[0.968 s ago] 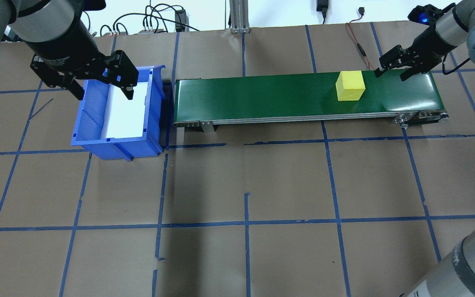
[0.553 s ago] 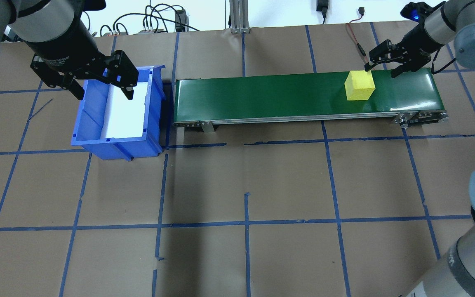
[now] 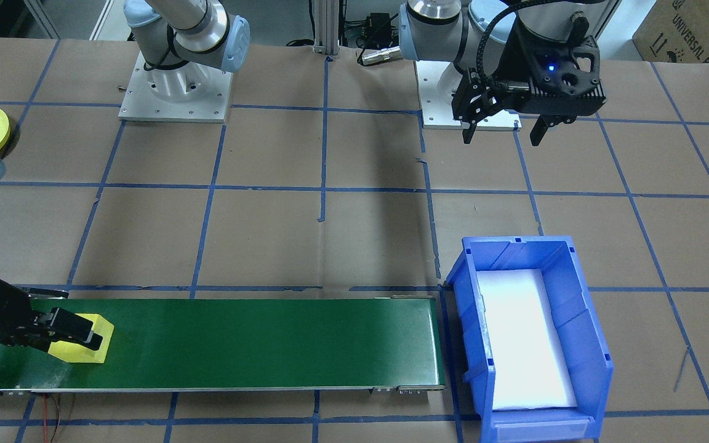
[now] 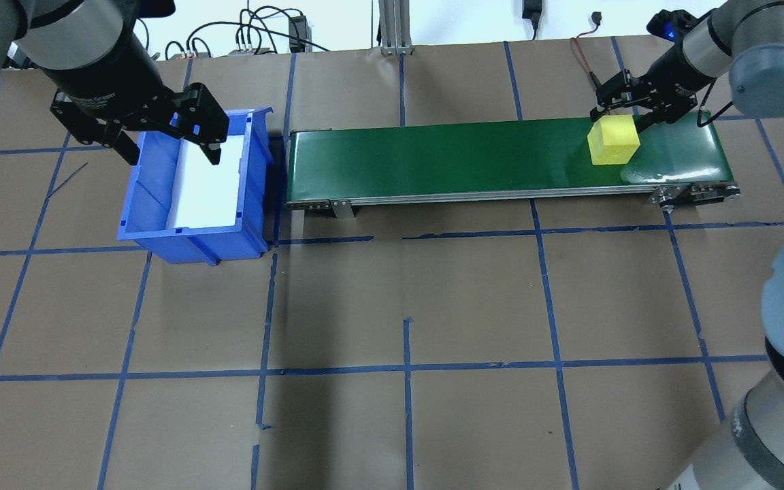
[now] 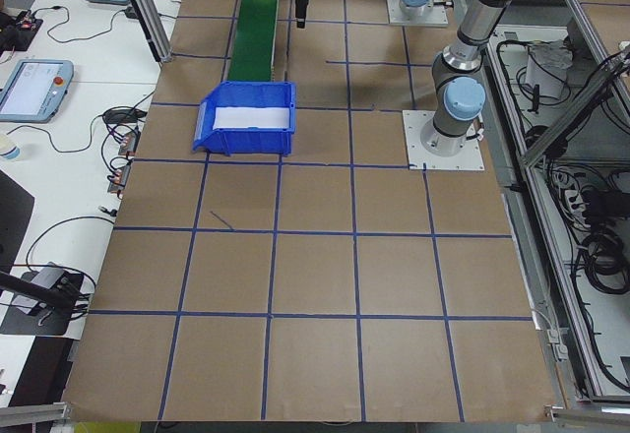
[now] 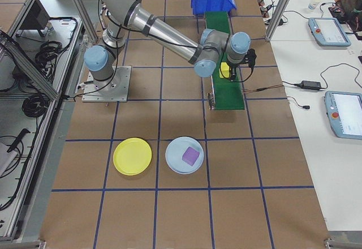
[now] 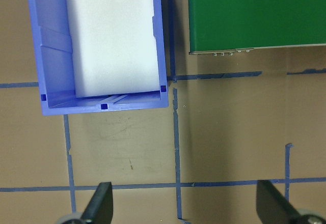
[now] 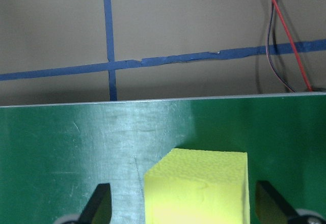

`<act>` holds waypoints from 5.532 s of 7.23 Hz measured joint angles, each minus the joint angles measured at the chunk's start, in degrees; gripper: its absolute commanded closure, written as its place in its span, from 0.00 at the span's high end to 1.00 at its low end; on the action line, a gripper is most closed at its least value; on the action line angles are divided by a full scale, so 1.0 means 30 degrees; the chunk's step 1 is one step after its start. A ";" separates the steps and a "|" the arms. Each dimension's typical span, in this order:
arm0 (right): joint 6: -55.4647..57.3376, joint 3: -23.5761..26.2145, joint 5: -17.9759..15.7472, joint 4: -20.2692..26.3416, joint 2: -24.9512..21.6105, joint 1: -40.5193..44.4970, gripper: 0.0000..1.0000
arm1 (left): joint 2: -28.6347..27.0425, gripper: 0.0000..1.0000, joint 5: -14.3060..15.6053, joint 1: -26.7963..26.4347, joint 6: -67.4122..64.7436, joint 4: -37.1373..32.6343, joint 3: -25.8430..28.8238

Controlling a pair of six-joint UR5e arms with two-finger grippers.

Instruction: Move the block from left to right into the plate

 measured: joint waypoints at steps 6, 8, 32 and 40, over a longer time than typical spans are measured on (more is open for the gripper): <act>-0.1027 0.0357 -0.6903 -0.0742 -0.0296 -0.0072 0.18 | 0.0001 1.00 -0.0001 -0.0005 0.0002 -0.0018 0.0000; -0.4046 0.1735 -0.8796 0.0022 -0.2130 -0.2311 0.17 | 0.0003 1.00 -0.0001 0.0000 -0.0006 -0.0005 0.0000; 0.1016 0.1189 -0.8300 0.9642 -0.8475 0.3831 1.00 | 0.0001 1.00 0.0000 -0.0031 -0.0008 -0.0026 -0.0013; 0.5316 -0.0613 -0.6853 0.9982 -0.8573 0.7122 1.00 | 0.0000 1.00 -0.0219 0.0025 -0.0266 0.0119 -0.0062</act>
